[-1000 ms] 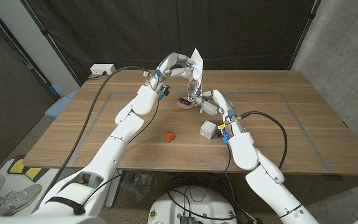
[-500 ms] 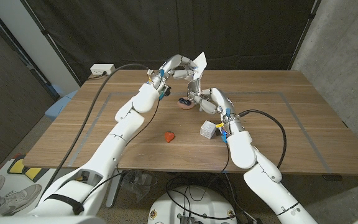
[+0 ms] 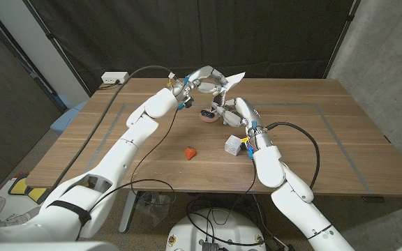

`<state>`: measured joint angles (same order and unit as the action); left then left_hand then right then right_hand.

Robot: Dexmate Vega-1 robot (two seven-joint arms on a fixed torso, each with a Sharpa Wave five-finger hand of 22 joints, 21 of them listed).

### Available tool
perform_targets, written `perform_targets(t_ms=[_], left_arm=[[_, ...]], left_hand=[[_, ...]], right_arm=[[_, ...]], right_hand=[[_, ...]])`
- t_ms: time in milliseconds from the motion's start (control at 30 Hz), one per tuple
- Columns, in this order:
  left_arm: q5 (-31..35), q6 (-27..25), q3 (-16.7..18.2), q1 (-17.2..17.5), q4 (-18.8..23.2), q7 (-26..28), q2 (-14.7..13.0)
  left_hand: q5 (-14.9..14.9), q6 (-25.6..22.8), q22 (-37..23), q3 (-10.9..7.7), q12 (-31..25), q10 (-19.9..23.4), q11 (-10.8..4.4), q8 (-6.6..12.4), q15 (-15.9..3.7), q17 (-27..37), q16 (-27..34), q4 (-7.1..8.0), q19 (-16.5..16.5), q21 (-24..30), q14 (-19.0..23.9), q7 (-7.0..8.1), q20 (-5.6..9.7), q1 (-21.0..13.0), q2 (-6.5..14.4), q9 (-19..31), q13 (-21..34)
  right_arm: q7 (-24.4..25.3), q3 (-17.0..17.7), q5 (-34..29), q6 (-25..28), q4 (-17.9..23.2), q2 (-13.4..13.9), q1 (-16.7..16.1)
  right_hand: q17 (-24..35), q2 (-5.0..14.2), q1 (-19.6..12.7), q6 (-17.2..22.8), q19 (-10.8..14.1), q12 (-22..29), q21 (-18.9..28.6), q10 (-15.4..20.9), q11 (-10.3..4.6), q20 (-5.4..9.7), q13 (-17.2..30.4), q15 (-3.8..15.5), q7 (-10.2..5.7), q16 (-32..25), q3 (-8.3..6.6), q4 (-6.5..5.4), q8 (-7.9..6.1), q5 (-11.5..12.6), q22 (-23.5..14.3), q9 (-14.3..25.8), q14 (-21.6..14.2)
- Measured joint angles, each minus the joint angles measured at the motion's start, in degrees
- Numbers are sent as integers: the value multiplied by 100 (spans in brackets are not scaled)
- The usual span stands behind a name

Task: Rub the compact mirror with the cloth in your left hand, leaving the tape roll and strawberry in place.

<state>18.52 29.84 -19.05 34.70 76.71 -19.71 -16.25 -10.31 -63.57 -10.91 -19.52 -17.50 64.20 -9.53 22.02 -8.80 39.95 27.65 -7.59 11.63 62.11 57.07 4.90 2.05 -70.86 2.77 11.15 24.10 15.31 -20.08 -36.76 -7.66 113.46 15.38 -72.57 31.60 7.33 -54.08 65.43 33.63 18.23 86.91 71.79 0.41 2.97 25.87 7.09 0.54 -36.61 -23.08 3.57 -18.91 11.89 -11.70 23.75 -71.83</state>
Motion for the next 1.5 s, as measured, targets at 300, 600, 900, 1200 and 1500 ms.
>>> perform_targets(t_ms=[300,600,900,1200,1500], left_arm=[[-461,151,-118,-280,-332,-725,-74],[-278,257,-105,-289,-362,-536,-82],[846,37,26,167,161,630,-7],[2490,-920,-90,638,529,2260,184],[4047,-1770,-262,781,540,4013,353]], left_hand=[[0,-31,27,24,44,30,30,-19,-6,105,0,24,-31,0,-35,-32,31,-23,23,-11,12],[0,-31,26,24,86,39,21,-44,10,161,0,24,-30,0,-71,-32,31,-23,22,-6,55],[1,-72,26,24,115,96,13,-44,10,240,0,24,-30,0,-71,-73,31,-39,39,-3,77],[1,-134,25,7,138,156,48,-45,10,293,0,7,-29,0,-71,-51,31,-52,52,-3,103],[1,-195,53,7,139,163,42,-45,10,319,0,7,-7,0,-26,-51,9,-52,52,-4,102]], right_arm=[[15,-4,-15,-14,-55,-44,46],[16,2,5,-24,-113,-74,91],[16,29,71,-55,-174,-81,138],[11,59,141,-117,-231,-66,191],[6,85,211,-183,-278,-42,225]], right_hand=[[15,0,0,12,0,-32,0,11,11,0,5,-8,-12,0,0,0,4,26,0,34,-8],[14,0,0,11,0,-32,0,15,15,0,5,-17,-12,0,25,24,29,27,26,58,-17],[14,0,1,21,0,-37,45,15,16,0,4,-18,-2,46,32,31,55,28,26,64,-17],[39,1,1,30,0,-36,45,15,16,0,4,-22,8,48,32,31,55,24,25,64,-22],[41,-29,-30,27,-22,-38,45,16,16,22,11,-25,8,48,32,31,112,25,25,85,-25]])
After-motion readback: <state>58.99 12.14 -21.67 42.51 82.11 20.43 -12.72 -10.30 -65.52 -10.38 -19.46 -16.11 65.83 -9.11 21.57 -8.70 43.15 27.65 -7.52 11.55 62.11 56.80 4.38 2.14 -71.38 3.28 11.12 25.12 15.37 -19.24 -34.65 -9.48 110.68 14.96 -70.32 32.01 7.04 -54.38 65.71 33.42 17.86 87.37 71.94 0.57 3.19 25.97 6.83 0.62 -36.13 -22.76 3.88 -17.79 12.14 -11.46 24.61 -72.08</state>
